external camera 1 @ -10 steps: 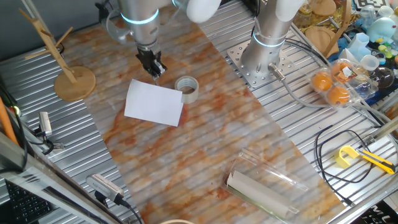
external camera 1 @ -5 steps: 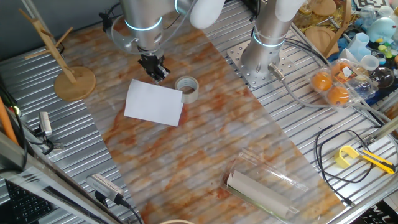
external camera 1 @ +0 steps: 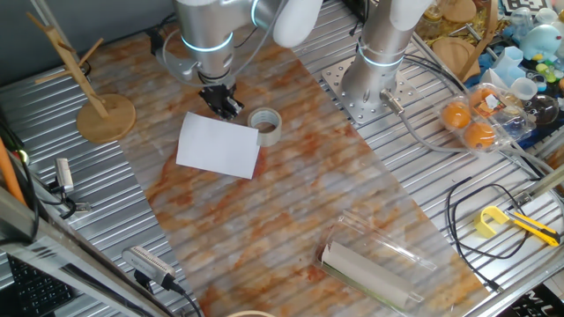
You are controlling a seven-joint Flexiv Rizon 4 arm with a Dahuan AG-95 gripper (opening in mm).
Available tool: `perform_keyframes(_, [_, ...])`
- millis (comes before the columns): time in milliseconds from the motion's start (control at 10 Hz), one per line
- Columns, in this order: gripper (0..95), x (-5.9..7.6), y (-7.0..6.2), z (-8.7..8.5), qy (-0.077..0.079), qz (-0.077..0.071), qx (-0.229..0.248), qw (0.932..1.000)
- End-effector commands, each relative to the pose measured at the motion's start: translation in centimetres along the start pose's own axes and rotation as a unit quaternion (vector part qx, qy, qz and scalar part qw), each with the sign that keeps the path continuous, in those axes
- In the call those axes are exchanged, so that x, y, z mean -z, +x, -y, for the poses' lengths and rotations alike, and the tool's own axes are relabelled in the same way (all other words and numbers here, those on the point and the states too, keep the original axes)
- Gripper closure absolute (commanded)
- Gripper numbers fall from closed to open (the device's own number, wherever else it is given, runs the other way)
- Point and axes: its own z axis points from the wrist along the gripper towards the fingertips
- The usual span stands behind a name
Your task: Unfold a piece of paper
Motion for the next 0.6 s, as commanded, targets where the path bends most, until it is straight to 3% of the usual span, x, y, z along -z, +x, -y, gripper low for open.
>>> perform_keyframes(100, [95.0,-0.1,0.0,-0.1,-0.005,0.009,0.000,0.9999])
perform_keyframes(600, [95.0,-0.6,-1.1,-0.8,-0.005,0.017,-0.004,0.9998])
